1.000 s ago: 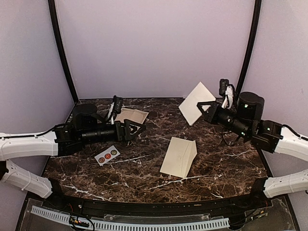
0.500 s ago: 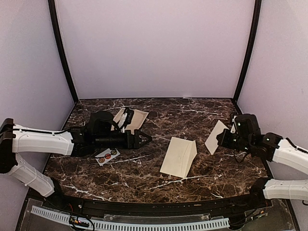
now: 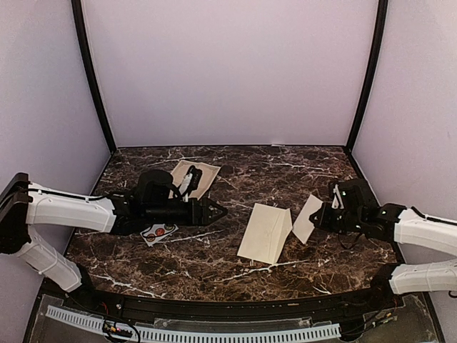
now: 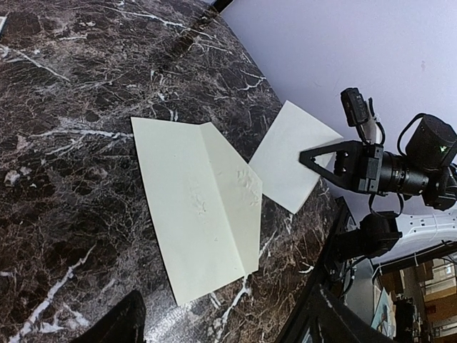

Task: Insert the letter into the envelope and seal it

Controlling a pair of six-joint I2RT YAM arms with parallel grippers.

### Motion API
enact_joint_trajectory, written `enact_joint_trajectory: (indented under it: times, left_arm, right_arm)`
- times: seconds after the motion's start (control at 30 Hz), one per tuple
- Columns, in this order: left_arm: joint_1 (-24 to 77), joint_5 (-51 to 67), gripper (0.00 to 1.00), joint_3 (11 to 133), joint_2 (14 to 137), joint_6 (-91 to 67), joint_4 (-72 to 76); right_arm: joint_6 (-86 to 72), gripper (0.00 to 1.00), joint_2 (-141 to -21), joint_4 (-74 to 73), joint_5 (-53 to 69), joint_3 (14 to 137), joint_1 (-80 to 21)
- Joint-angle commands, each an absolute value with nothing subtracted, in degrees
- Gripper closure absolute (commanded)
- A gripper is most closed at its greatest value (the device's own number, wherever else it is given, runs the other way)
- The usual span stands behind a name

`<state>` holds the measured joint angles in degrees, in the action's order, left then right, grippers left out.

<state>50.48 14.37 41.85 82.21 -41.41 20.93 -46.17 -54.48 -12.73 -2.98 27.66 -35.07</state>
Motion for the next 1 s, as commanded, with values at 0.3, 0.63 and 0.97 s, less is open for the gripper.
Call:
enact_joint_trajectory:
  times: [0.3, 0.63, 0.97]
  left_arm:
    - [50.43, 14.74, 0.23, 40.16, 80.75, -41.76, 22.48]
    - [50.43, 14.18, 0.23, 40.17, 80.49, -41.61, 21.78]
    - [50.37, 13.26, 0.23, 39.70, 80.32, -41.63, 20.74]
  right_arm:
    - [-45.35, 1.00, -61.47, -3.69, 2.88, 27.75, -34.89]
    - [-44.57, 1.00, -66.53, -0.26, 5.78, 28.75, -36.65]
    - [-44.40, 1.00, -73.37, 5.12, 7.43, 31.71, -40.44]
